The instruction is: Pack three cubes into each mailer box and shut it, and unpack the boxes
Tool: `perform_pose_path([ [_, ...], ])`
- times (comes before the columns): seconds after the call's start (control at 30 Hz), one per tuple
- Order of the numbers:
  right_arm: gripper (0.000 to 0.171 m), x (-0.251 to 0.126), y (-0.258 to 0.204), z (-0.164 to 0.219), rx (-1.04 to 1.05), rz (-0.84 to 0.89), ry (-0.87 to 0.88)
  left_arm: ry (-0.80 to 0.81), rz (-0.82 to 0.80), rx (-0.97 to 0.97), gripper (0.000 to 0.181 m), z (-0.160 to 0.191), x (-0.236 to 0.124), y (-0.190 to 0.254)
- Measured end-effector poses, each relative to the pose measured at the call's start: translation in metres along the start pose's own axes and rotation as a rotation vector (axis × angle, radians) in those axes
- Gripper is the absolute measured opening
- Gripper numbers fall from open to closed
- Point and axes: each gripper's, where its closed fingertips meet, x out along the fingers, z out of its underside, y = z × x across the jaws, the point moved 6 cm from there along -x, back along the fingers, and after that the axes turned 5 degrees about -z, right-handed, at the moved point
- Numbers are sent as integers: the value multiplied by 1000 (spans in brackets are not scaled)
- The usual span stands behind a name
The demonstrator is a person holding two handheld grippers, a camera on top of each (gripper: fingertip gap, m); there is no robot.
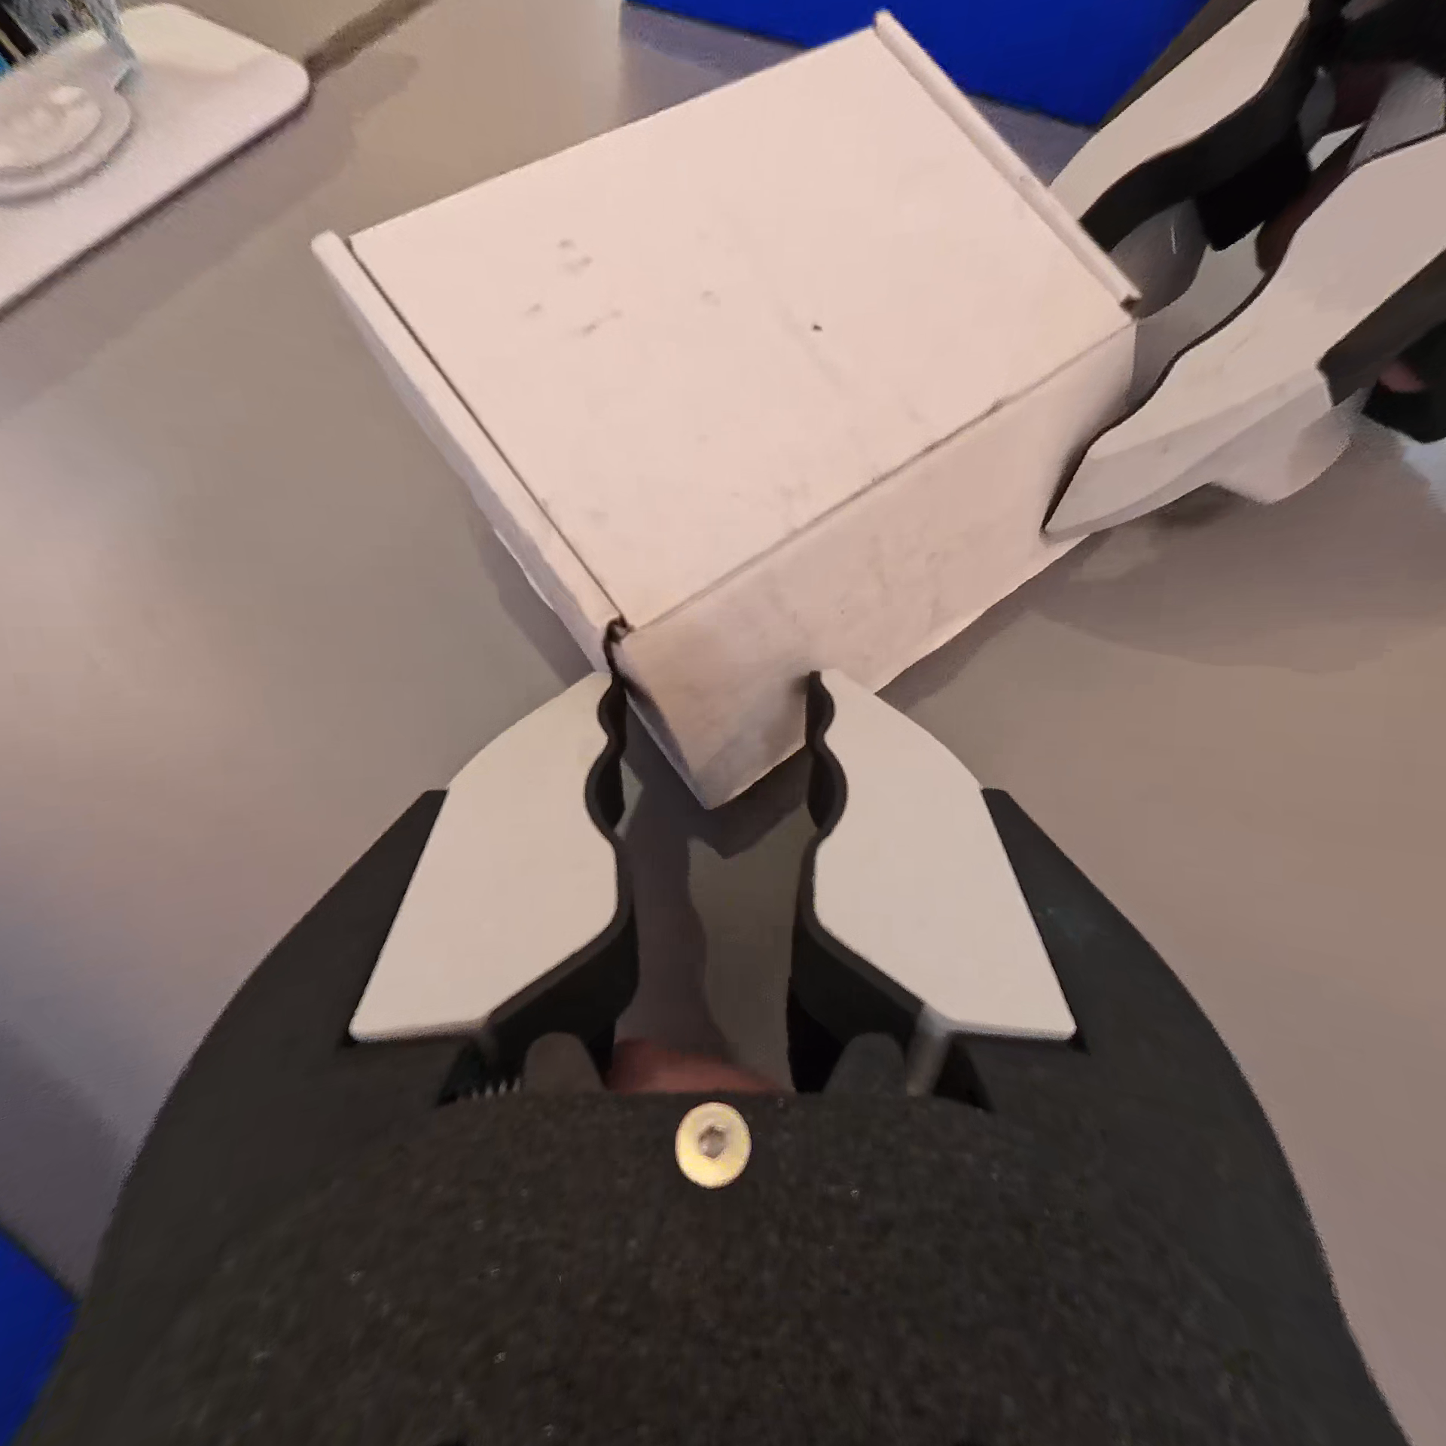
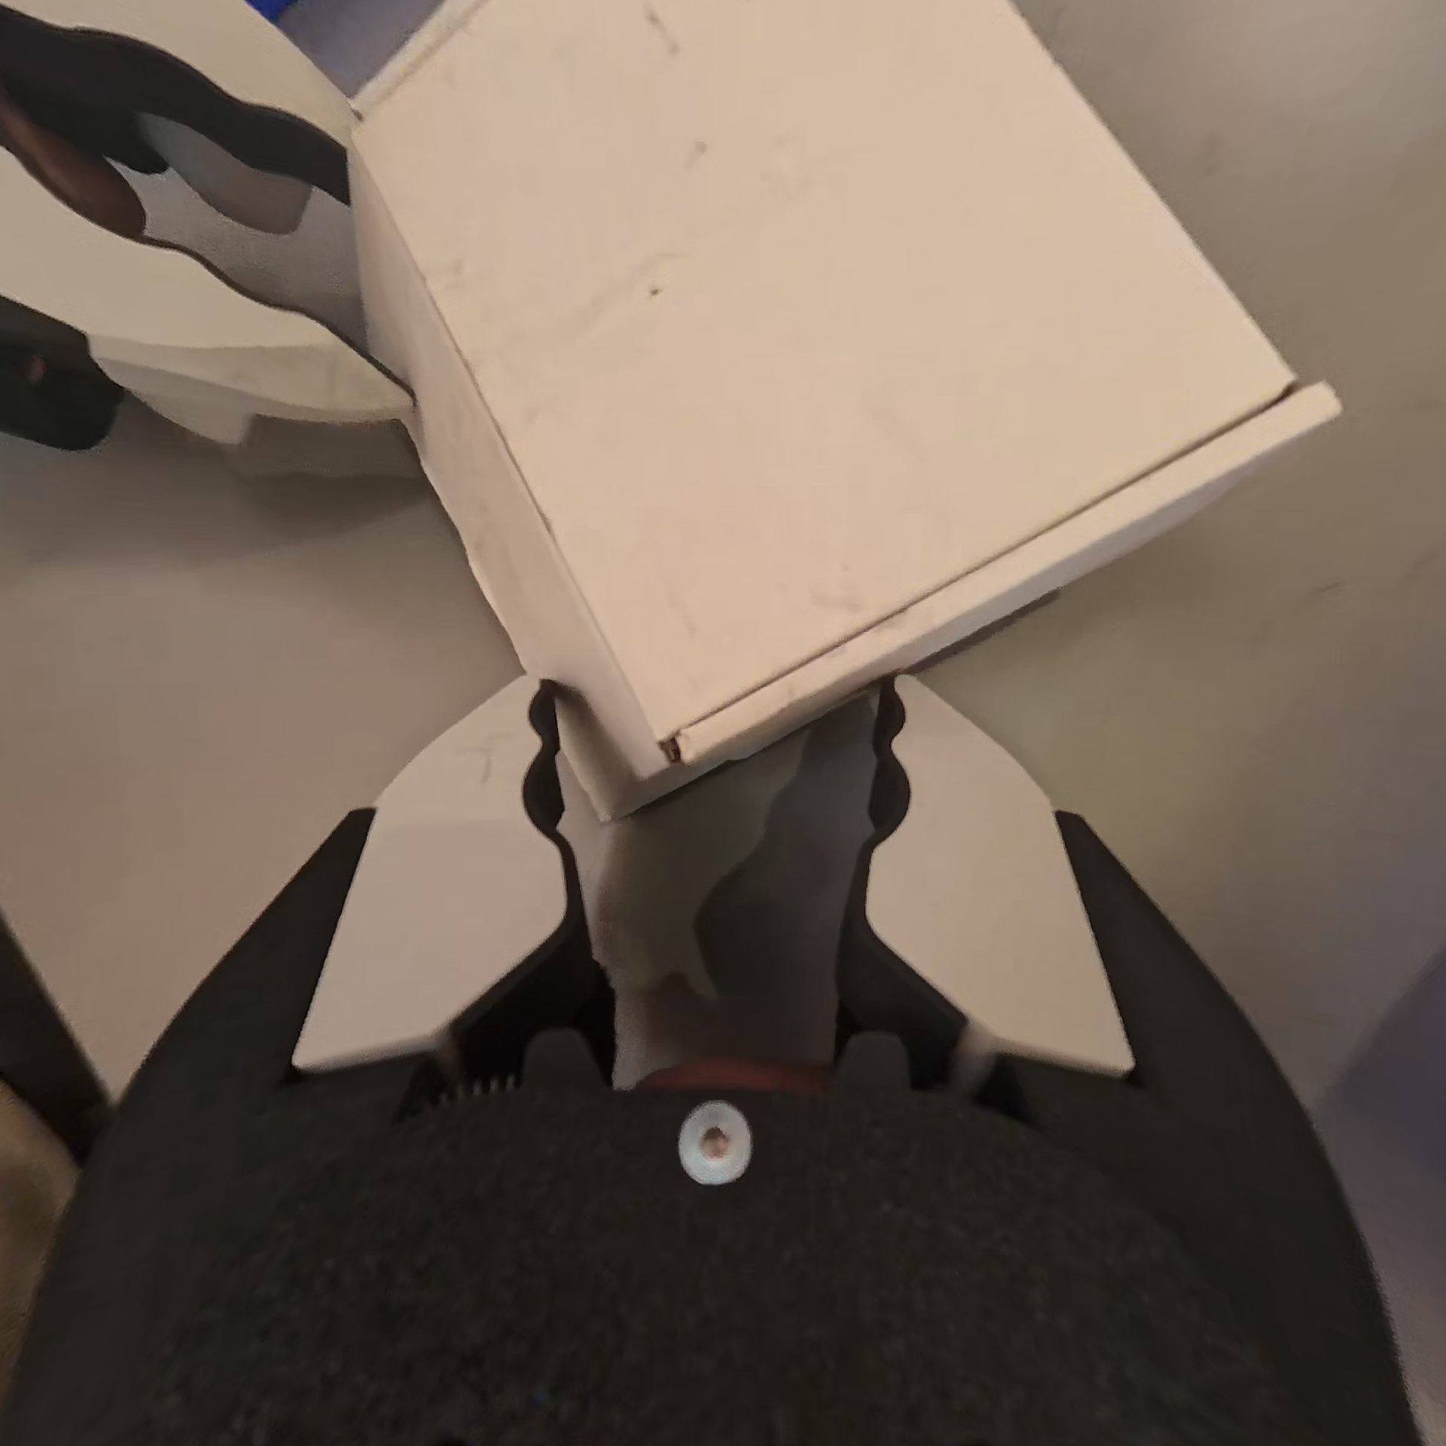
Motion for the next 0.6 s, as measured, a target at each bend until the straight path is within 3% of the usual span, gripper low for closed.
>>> perform_pose_path([
  [0.13,75,-32,-17,-11,30,-68,42,36,26,-36,38,-18,-37,13],
  [0.2,64,-47,-24,-15,50,-91,75,46,45,-41,35,-23,-55,20],
  [0.3,68,-60,-35,-16,170,-196,85,48,67,-52,36,-28,-72,30],
  [0.47,72,-77,-45,-12,187,-296,147,87,104,-86,40,-29,-88,42],
  [0.6,71,-87,-50,-6,69,-316,186,100,129,-94,41,-27,-91,46],
])
